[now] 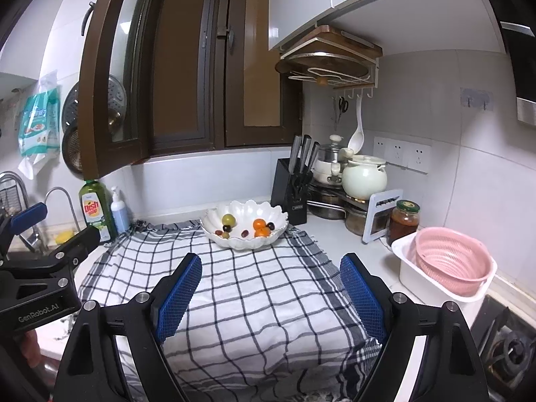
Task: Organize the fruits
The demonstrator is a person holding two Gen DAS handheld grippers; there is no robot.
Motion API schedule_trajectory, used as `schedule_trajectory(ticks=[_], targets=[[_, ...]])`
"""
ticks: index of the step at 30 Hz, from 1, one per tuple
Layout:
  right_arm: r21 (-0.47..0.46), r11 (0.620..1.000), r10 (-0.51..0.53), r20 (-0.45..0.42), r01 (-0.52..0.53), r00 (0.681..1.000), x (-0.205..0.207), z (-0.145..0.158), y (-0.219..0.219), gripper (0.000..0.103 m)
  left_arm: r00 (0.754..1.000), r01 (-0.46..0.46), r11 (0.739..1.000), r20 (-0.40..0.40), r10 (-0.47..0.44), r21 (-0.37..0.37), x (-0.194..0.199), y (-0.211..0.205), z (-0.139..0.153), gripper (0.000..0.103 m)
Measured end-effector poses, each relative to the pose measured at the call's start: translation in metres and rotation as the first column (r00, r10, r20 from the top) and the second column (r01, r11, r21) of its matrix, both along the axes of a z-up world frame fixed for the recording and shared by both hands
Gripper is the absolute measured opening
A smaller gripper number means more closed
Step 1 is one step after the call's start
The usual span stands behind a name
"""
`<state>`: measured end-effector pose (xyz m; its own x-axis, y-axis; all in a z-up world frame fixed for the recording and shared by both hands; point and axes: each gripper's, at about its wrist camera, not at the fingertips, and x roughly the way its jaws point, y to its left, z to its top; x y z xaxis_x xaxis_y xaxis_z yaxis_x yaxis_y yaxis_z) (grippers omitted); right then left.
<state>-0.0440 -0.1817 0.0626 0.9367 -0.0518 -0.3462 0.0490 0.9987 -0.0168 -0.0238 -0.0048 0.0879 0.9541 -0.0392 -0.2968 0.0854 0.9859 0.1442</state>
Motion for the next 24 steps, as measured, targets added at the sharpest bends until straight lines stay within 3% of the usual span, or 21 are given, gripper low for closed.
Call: schedule_trajectory(ticks=[24], targets=[[0.004, 1.000, -0.003, -0.012, 0.003, 1.000, 0.0017, -0.0025, -0.0050, 0.086, 1.000, 0.017, 1.000, -0.002, -0.017, -0.002, 0.0019, -0.0073, -0.0007, 0.103]])
